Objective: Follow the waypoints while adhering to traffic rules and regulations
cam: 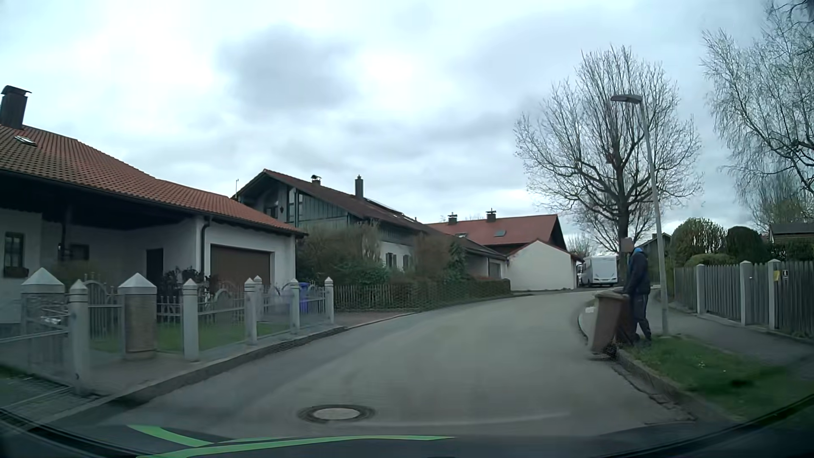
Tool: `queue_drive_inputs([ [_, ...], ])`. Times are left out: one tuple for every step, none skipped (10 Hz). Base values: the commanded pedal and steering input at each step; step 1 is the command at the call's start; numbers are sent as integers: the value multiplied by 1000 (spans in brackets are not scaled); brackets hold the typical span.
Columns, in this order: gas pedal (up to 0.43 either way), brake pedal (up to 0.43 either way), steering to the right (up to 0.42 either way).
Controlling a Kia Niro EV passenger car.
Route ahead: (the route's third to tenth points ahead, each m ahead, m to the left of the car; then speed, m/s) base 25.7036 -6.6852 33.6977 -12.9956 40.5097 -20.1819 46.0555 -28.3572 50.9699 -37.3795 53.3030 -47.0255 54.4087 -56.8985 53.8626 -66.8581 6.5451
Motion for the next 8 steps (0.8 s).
queue_drive_inputs([
  [138,0,82],
  [138,0,84],
  [138,0,86],
  [138,0,87],
  [138,0,88],
  [138,0,89],
  [138,0,91],
  [138,0,93],
])
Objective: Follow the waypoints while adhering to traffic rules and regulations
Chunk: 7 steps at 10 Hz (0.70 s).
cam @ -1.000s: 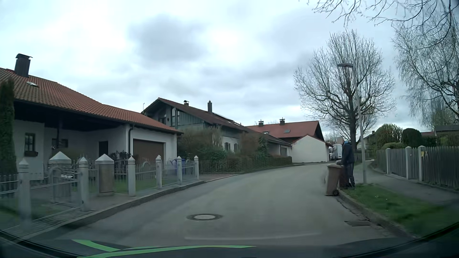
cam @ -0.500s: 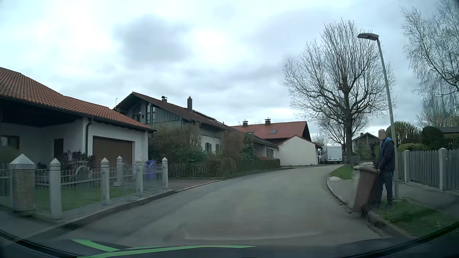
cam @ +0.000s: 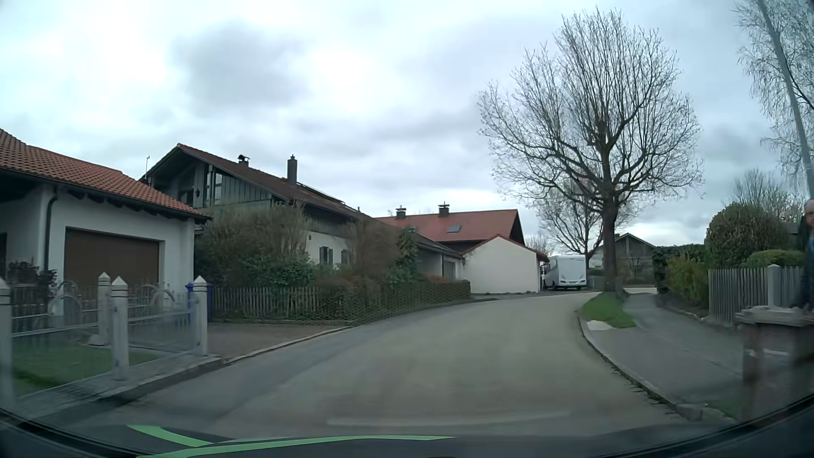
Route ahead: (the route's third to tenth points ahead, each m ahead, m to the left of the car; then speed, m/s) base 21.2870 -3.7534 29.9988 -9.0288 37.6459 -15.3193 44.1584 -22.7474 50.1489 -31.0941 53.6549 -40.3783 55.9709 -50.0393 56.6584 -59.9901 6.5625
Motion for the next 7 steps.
queue_drive_inputs([
  [138,0,94],
  [138,0,95],
  [138,0,95],
  [138,0,95],
  [138,0,95],
  [138,0,95],
  [138,0,95],
])
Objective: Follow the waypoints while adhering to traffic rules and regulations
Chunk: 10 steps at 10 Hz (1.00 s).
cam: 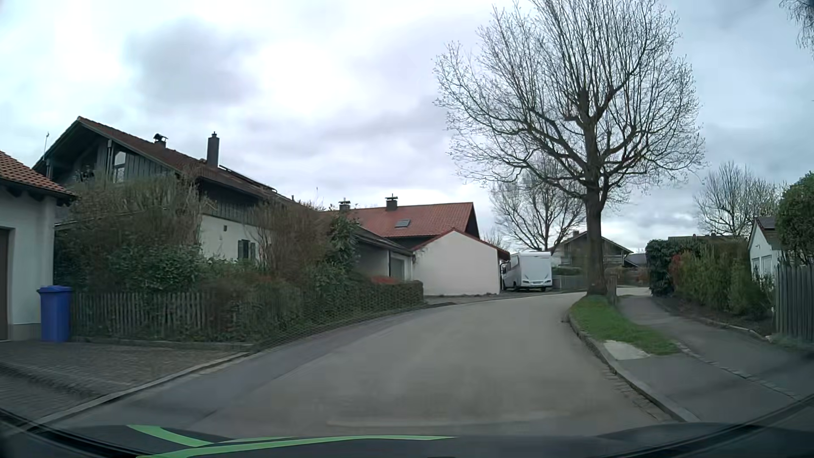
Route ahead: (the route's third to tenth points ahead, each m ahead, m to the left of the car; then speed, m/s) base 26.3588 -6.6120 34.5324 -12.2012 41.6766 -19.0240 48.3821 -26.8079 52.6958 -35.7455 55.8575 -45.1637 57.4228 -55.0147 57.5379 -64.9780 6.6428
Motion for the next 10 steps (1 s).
queue_drive_inputs([
  [138,0,95],
  [138,0,93],
  [138,0,93],
  [138,0,92],
  [138,0,92],
  [138,0,92],
  [130,0,91],
  [130,0,91],
  [118,0,91],
  [118,0,88],
])
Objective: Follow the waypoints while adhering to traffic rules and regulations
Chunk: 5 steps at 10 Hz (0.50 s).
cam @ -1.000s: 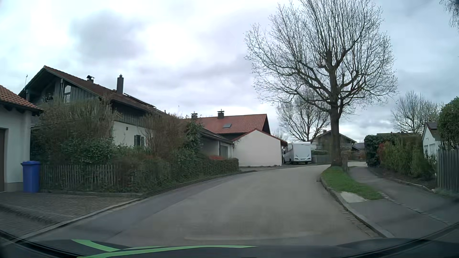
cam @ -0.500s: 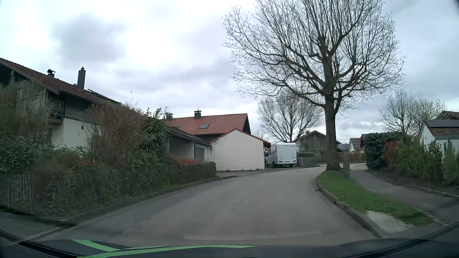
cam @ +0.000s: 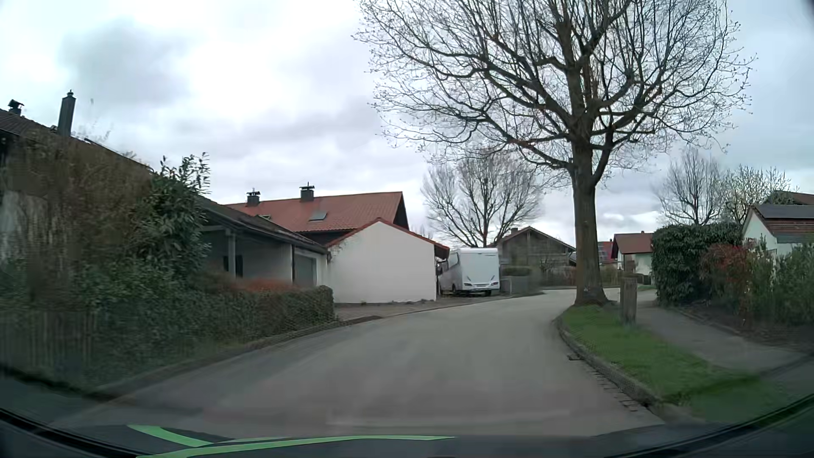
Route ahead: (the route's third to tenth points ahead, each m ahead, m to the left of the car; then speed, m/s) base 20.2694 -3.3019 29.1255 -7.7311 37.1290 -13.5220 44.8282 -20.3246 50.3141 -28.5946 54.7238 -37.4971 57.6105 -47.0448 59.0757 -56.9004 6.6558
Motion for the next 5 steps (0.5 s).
queue_drive_inputs([
  [118,0,83],
  [110,0,83],
  [110,0,85],
  [110,0,84],
  [110,0,85],
])
